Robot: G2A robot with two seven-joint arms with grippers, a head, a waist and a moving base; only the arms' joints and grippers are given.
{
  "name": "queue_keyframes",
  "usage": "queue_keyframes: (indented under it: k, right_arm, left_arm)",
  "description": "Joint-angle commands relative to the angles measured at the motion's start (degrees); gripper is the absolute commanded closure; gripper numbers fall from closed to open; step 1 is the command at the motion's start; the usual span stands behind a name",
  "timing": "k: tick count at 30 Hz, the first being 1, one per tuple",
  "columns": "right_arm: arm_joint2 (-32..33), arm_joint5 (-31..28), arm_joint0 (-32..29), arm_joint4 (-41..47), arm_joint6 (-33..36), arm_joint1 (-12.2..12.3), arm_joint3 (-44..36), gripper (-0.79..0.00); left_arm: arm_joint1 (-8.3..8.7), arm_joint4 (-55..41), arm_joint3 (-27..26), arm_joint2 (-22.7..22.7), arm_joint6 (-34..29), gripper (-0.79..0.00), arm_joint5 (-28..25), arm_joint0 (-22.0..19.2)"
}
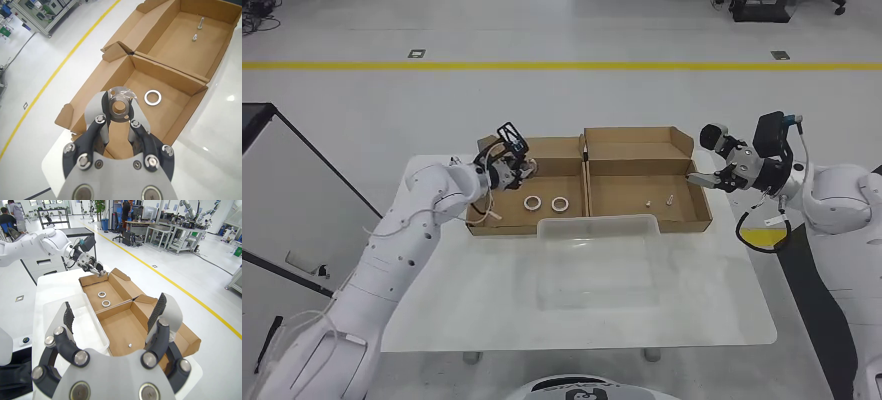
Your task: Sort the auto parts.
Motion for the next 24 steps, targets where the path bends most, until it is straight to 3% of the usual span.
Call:
queue_keyframes:
  k: [1,17,24]
  right_arm:
    - [0.00,0.00,0.00,0.00,0.00,0.00,0.00,-0.785]
    - [0.00,0.00,0.00,0.00,0.00,0.00,0.00,-0.785]
    - [0.00,0.00,0.00,0.00,0.00,0.00,0.00,-0.785]
  left_arm:
    - [-0.13,0.66,1.14,0.62,-1.50,0.000,-0.42,-0.66]
    - [-1.59,1.54,10.39,5.99,-12.65,0.000,-7.67,-5.80]
    - [-2.98,1.17,14.62,9.09,-12.99,0.000,-7.91,-8.36]
